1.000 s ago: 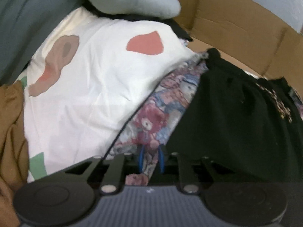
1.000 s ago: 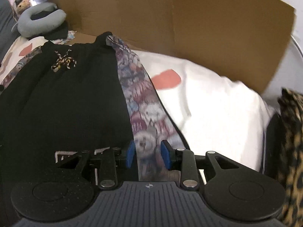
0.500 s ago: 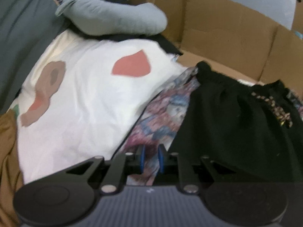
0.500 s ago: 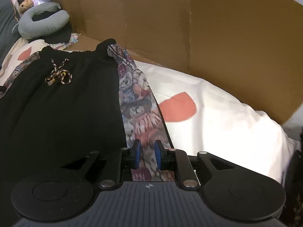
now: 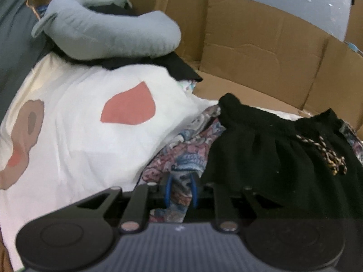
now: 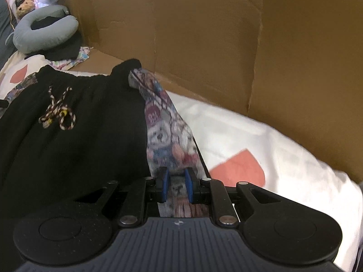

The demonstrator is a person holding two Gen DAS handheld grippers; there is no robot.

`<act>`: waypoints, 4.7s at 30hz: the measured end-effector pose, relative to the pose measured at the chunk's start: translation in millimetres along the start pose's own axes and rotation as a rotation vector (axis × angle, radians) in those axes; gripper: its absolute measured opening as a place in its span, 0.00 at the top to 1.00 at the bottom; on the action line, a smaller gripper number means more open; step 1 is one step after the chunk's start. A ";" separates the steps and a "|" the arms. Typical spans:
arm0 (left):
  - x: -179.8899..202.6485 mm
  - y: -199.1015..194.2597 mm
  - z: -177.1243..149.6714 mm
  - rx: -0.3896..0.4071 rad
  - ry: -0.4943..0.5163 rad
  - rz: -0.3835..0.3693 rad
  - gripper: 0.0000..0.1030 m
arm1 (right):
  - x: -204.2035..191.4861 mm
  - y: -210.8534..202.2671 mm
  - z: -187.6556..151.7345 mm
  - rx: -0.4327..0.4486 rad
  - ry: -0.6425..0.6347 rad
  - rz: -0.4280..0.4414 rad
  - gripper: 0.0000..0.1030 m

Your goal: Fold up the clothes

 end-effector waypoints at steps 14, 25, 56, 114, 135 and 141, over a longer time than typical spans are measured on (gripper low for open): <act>13.6 1.3 32.1 0.012 0.005 -0.040 0.77 | -20.3 34.9 53.8 0.040 -0.062 -0.001 0.78; 31.3 31.9 49.7 -0.013 0.042 -0.055 0.77 | -26.5 57.2 85.1 0.037 -0.083 -0.008 0.78; 50.7 65.1 71.3 -0.038 -0.030 -0.025 0.81 | -47.8 72.8 98.8 0.055 -0.002 0.037 0.78; -95.1 -190.6 -85.7 -0.218 0.016 0.035 0.45 | -20.5 -185.5 -20.7 -0.092 0.102 0.169 0.67; -126.2 -198.1 -173.0 -0.381 -0.010 0.055 0.53 | -40.6 -202.5 -129.9 -0.277 0.334 0.149 0.61; -137.0 -190.8 -190.5 -0.402 -0.055 0.066 0.58 | -54.2 -189.3 -151.2 -0.356 0.351 0.187 0.52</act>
Point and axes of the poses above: each gripper's, at about its wrist camera, not at the fingertips, and y roughly the way its jaws point, x to its right, z to its top, the point moved 3 cm from there along y, roughly the way its jaws point, and after that the axes turned 3 degrees about z, right-handed, at the moved point
